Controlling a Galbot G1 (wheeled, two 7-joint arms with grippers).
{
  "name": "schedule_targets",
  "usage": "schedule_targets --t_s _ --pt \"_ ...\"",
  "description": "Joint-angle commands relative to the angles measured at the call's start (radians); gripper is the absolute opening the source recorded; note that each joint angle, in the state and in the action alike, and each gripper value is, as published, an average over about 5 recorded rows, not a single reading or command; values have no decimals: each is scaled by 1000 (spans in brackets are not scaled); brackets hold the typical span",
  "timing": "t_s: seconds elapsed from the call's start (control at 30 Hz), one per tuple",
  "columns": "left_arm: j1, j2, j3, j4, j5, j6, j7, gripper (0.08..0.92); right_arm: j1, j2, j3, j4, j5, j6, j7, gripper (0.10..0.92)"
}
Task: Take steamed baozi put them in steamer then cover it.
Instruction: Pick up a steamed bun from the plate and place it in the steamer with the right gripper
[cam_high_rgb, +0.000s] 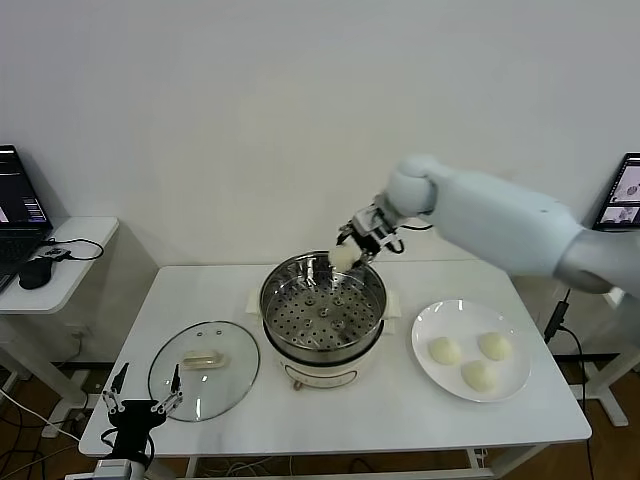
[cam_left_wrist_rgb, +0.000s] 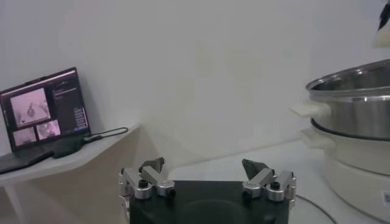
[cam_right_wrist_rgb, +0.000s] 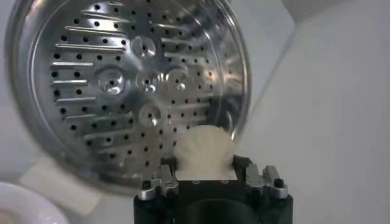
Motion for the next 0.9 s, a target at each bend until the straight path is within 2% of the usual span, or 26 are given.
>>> schedule_targets --t_s 0.03,0.57,0.77,0.9 --pt "-4 -2 -5 4 -2 2 1 823 -47 192 -79 -146 -175 244 44 592" --pt "-15 -3 -4 21 -3 0 0 823 -101 244 -41 -288 -409 419 133 594" --pt "-16 -4 -4 19 -3 1 0 823 -103 240 -38 -287 -415 432 135 606" --pt "-14 -5 -5 17 -3 1 0 823 -90 229 -42 -263 -371 423 126 652"
